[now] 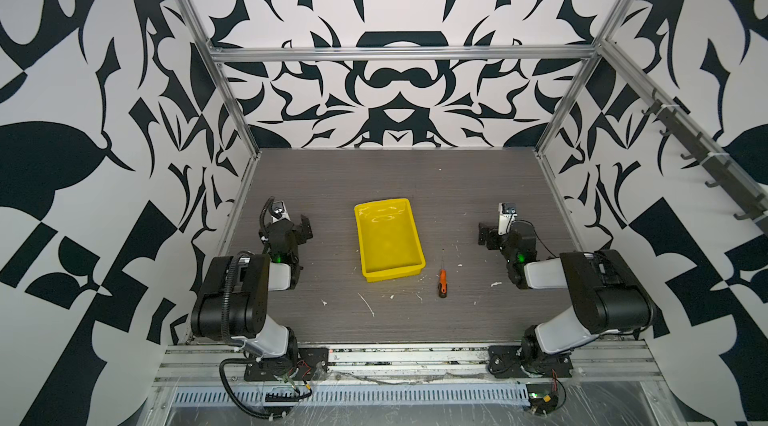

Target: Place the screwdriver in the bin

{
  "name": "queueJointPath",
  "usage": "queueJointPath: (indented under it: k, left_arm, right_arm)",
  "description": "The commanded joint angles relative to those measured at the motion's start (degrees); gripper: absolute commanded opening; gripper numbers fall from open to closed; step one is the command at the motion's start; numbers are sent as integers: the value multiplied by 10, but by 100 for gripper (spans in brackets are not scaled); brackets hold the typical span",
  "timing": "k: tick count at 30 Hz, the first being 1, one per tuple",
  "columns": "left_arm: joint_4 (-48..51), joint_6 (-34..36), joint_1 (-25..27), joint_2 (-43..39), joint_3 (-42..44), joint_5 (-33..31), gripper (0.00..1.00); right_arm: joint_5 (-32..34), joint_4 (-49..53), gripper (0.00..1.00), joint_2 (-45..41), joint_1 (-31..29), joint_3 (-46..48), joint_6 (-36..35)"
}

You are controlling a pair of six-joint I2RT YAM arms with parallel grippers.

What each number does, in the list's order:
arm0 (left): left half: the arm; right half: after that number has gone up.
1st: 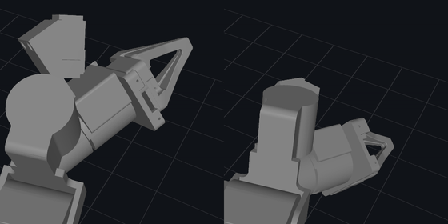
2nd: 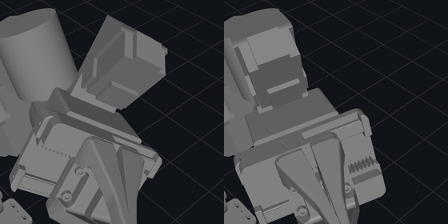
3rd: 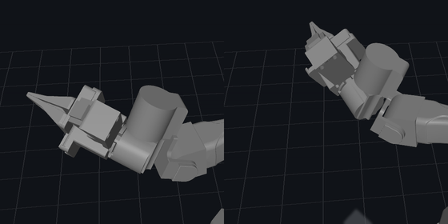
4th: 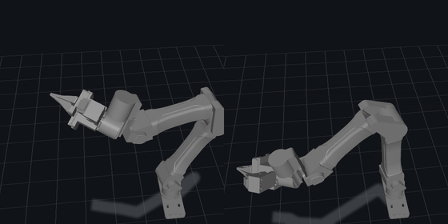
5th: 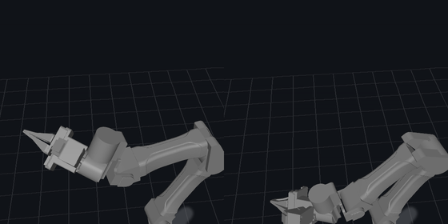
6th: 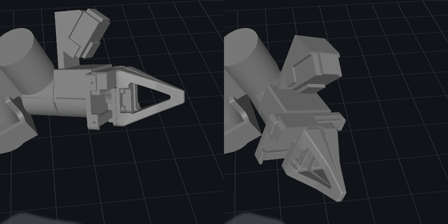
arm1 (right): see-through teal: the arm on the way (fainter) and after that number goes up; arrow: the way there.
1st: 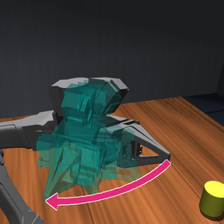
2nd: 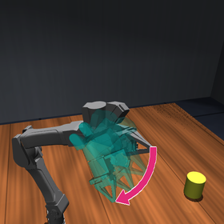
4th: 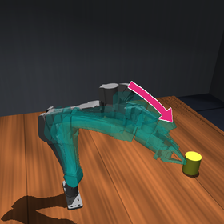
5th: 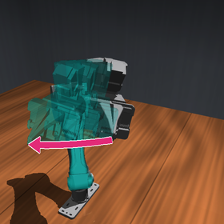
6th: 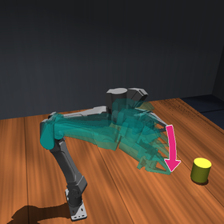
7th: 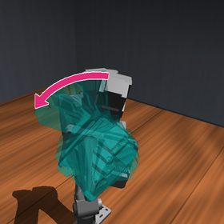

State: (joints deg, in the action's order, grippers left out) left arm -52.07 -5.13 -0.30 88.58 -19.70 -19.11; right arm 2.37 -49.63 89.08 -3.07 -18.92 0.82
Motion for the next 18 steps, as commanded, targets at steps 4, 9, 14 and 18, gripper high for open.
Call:
queueJointPath:
  k: [4, 9, 14, 18]
  left_arm:
    - [-17, -9, 2, 5, -10, -5, 99]
    - [-17, -9, 1, 5, -9, -5, 99]
    - [-17, -9, 1, 5, -10, -5, 99]
    - [-17, -9, 1, 5, -10, -5, 99]
  right_arm:
    - [4, -20, 100, -2, 2, -15, -5]
    - [18, -19, 100, -4, 2, -15, -1]
    - [120, 91, 100, -66, -7, -47, 24]
    - [93, 131, 100, -85, -7, -56, 18]
